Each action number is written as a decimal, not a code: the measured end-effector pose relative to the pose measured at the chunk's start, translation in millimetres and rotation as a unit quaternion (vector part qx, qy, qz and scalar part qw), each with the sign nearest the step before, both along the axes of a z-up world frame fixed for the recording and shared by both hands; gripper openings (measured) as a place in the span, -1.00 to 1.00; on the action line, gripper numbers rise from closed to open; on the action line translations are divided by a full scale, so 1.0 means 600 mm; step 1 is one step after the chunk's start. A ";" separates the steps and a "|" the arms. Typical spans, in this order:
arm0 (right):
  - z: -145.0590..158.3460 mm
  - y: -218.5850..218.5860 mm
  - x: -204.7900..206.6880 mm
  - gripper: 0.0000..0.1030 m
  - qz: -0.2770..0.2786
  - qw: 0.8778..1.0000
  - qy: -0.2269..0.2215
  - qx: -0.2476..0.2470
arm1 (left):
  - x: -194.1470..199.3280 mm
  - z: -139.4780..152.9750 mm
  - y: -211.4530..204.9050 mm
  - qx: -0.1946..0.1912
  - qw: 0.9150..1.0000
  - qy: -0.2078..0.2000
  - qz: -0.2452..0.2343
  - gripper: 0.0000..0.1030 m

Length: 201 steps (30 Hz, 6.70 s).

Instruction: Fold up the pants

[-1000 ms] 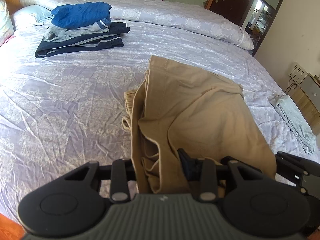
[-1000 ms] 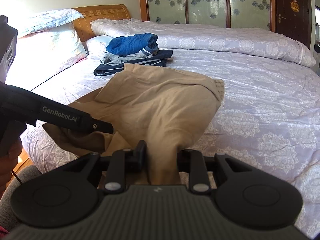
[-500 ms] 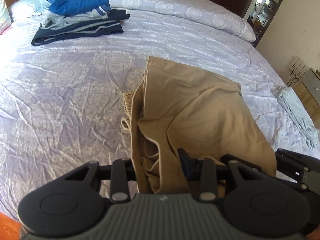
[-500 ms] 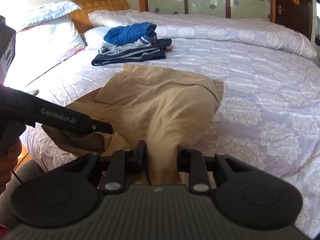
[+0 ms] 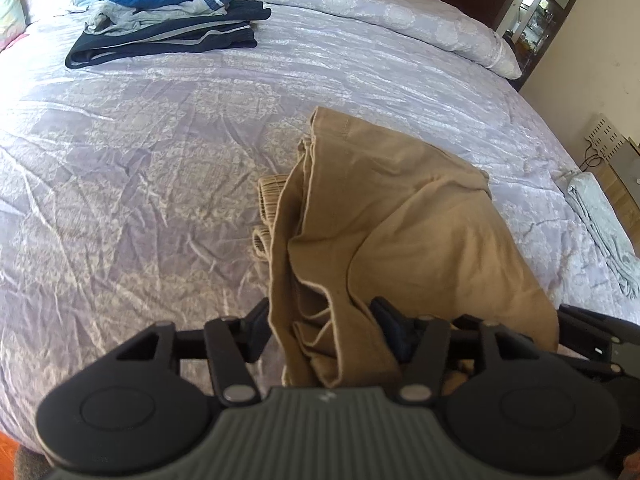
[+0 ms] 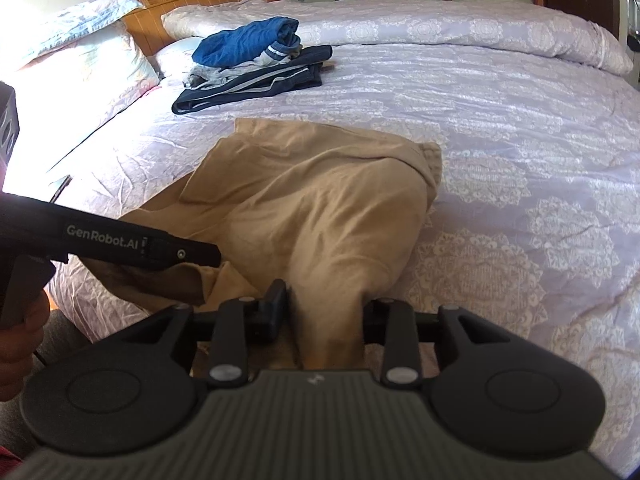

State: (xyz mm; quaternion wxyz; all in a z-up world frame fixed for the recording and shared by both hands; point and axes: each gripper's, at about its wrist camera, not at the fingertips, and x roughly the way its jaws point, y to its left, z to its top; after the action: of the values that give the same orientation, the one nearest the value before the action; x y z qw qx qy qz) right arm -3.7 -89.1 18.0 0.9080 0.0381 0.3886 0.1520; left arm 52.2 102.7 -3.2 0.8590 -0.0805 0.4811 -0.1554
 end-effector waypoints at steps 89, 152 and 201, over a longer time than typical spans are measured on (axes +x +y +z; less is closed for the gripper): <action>0.060 0.326 0.851 -0.32 0.120 0.989 -0.021 0.087 | 0.729 0.123 0.328 0.021 0.962 -0.097 0.253 -0.13; 0.195 0.014 -0.056 0.79 -0.014 0.984 -0.140 0.109 | -0.177 0.260 -0.010 0.139 0.943 -0.206 0.223 1.00; 0.115 0.019 0.049 1.00 -0.091 0.992 -0.056 0.060 | -0.072 0.157 -0.035 0.179 0.965 -0.102 0.161 1.00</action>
State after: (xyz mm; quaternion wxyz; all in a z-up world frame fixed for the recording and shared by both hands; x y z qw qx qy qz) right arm 25.5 -77.5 87.2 0.9345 0.1196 0.3220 0.0935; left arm 9.3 82.0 90.7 0.9176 0.0146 0.3916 0.0667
